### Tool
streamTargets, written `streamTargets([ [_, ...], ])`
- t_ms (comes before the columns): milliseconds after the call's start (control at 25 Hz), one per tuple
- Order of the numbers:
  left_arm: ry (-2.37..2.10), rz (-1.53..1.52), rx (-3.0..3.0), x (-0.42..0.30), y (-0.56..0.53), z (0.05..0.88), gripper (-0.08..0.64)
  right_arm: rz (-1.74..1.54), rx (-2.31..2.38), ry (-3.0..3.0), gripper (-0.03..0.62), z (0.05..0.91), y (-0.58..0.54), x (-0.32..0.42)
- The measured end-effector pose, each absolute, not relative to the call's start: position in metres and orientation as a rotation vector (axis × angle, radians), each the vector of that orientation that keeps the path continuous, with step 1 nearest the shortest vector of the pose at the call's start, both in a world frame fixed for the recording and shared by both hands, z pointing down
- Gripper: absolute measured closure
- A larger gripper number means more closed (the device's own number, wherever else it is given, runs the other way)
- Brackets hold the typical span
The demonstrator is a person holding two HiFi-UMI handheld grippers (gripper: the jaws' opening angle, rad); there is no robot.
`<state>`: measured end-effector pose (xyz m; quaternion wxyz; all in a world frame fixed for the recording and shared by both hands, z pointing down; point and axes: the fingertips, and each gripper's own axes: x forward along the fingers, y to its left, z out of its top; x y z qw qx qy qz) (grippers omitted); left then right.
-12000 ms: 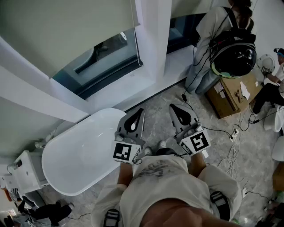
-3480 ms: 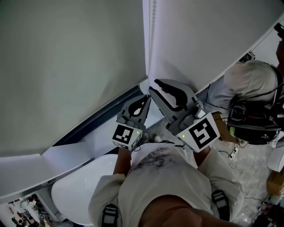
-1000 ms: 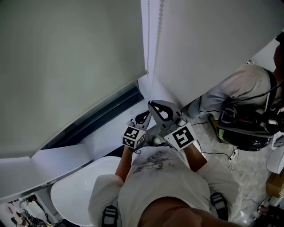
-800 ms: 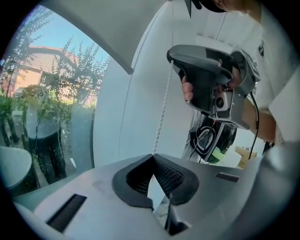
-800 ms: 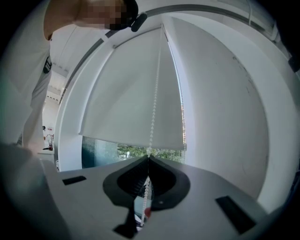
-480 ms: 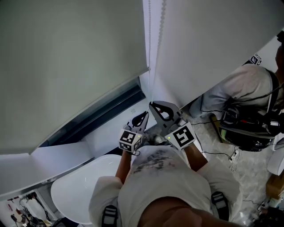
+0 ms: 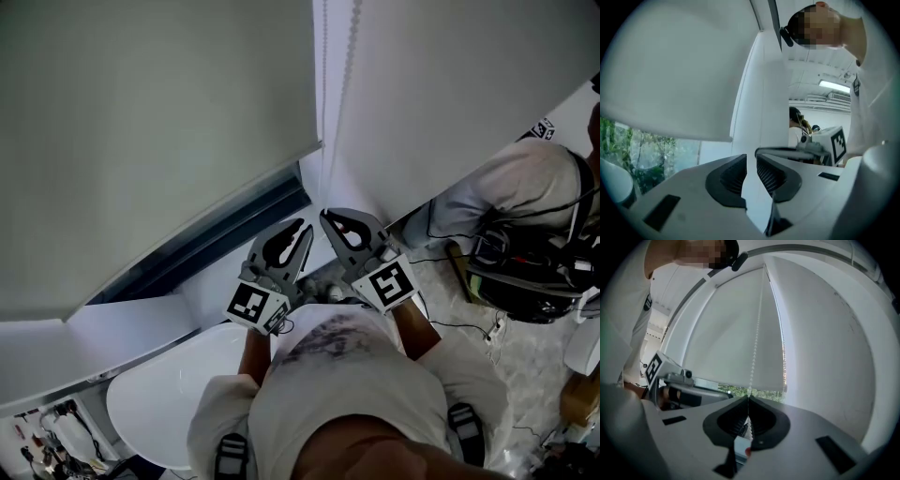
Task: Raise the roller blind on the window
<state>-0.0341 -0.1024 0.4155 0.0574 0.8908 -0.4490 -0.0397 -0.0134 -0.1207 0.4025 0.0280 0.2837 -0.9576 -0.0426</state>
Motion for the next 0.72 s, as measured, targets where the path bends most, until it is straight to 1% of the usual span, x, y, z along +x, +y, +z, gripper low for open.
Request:
streamTargets([
  [40, -1.364, -0.14, 2.714, -0.034, -0.102, 0.403, 0.501, -0.136, 0.875, -2.955, 0.529, 0.403, -0.12, -0.013],
  [160, -1.355, -0.146, 2.785, -0.028, -0.101, 0.37, 0.486, -0.15, 0.873, -2.953, 0.529, 0.401, -0.119, -0.013],
  [360, -1.297, -0.164, 2.834, -0.015, -0.106, 0.323, 0.483, -0.144, 0.875, -2.957, 0.529, 0.402, -0.119, -0.016],
  [720, -1.317, -0.144, 2.925, -0.006, -0.125, 0.272, 0.483, -0.147, 0.874, -2.961, 0.529, 0.403, -0.117, -0.021],
])
